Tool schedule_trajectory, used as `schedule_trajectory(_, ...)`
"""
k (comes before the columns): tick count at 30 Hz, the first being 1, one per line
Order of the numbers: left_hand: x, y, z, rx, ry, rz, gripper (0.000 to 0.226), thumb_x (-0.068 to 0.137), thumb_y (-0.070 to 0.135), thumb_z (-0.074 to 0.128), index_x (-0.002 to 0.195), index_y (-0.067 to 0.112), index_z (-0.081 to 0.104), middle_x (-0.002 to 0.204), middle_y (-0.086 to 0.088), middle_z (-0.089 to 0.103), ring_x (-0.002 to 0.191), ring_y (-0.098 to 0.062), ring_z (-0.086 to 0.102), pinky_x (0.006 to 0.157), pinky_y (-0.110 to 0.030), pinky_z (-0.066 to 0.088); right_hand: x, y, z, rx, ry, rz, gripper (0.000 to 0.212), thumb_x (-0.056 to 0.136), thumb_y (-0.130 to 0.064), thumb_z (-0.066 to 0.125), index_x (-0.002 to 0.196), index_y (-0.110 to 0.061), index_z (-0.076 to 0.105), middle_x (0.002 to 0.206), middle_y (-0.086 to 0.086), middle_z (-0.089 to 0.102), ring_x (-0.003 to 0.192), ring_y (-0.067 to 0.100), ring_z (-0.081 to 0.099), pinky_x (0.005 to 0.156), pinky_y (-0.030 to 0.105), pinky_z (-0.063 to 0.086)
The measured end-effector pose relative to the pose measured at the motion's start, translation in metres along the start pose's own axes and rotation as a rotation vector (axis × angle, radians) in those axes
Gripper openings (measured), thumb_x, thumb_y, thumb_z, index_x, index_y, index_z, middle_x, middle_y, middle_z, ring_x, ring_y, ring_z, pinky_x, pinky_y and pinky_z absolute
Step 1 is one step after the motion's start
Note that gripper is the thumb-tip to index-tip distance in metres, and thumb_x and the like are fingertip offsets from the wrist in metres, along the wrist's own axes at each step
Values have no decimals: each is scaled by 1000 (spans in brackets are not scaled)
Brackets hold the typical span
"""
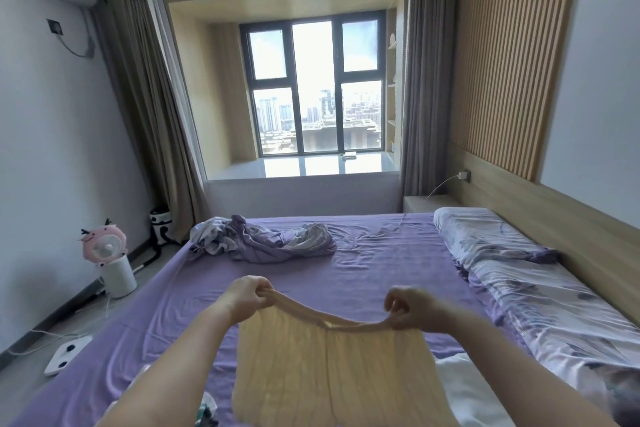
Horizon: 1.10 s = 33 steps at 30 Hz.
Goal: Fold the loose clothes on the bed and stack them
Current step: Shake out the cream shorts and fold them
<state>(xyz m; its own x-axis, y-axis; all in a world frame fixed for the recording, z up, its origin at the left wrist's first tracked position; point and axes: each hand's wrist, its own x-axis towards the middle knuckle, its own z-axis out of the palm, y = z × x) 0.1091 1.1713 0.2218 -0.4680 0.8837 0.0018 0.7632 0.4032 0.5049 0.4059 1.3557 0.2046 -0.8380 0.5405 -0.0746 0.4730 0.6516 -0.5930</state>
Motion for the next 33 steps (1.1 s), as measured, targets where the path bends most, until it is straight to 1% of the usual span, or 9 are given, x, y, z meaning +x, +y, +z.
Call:
schedule_trajectory(2, -7, -4, 11, 68, -90, 8, 9, 87, 24, 65, 91, 16, 66, 85, 3, 60, 77, -11, 53, 66, -23, 40, -4, 2, 14, -11, -141, 55, 24, 79, -19, 67, 103, -21, 67, 74, -13, 56, 63, -2, 51, 58, 9, 40)
schedule_trajectory(4, -16, -8, 22, 136, -200, 7, 14, 89, 30, 63, 86, 16, 61, 83, 2, 56, 75, -12, 48, 64, -25, 36, -7, 2, 25, -34, -244, 87, 18, 79, -21, 64, 94, -19, 72, 68, -11, 56, 57, -5, 49, 54, 11, 37)
schedule_trajectory(7, -32, -13, 39, 155, -338, -32, 25, 89, 37, 62, 77, 16, 55, 73, 4, 47, 67, -12, 41, 60, -27, 33, -15, 2, 42, 141, -333, 145, 13, 83, -14, 56, 78, -16, 68, 68, -1, 51, 65, 11, 44, 56, 23, 33)
schedule_trajectory(11, -48, -21, 55, -35, -456, -113, 26, 86, 33, 66, 87, 7, 66, 76, 1, 52, 71, -12, 45, 64, -26, 37, -23, 7, 66, 503, -399, 243, 27, 86, -4, 47, 64, -15, 59, 60, -1, 48, 53, 11, 43, 49, 23, 32)
schedule_trajectory(17, -52, -37, 67, -223, -514, -230, 17, 83, 29, 67, 93, 17, 71, 86, 2, 64, 77, -7, 57, 72, -23, 46, -18, 20, 80, 750, -476, 351, 23, 84, -1, 45, 68, -12, 58, 59, 1, 49, 51, 10, 47, 46, 21, 38)
schedule_trajectory(21, -34, -67, 84, -39, -576, -255, 23, 81, 35, 66, 94, 17, 70, 91, 3, 65, 81, -8, 57, 77, -25, 46, -2, 41, 108, 675, -416, 441, 19, 84, -5, 52, 77, -12, 69, 66, 1, 60, 59, 11, 54, 52, 21, 43)
schedule_trajectory(26, 5, -116, 168, 159, -390, -346, 26, 78, 35, 62, 100, 21, 61, 108, 2, 62, 101, -17, 58, 85, -31, 47, 34, 92, 188, 236, -147, 513, 19, 79, -8, 58, 89, -22, 67, 88, -5, 66, 78, 7, 57, 56, 10, 40)
schedule_trajectory(30, 32, -162, 259, 106, -365, -439, 17, 87, 27, 50, 103, 22, 55, 116, 2, 60, 107, -20, 55, 85, -31, 45, 63, 145, 268, 151, -32, 649, 25, 83, -7, 52, 102, -16, 65, 107, -1, 67, 99, 14, 58, 71, 20, 37)
schedule_trajectory(33, 52, -193, 316, 93, -339, -491, 21, 95, 38, 43, 101, 23, 57, 116, 2, 62, 109, -21, 56, 84, -31, 42, 84, 178, 313, 130, 37, 718, 22, 84, -4, 52, 100, -13, 64, 107, 5, 68, 101, 22, 59, 79, 27, 43)
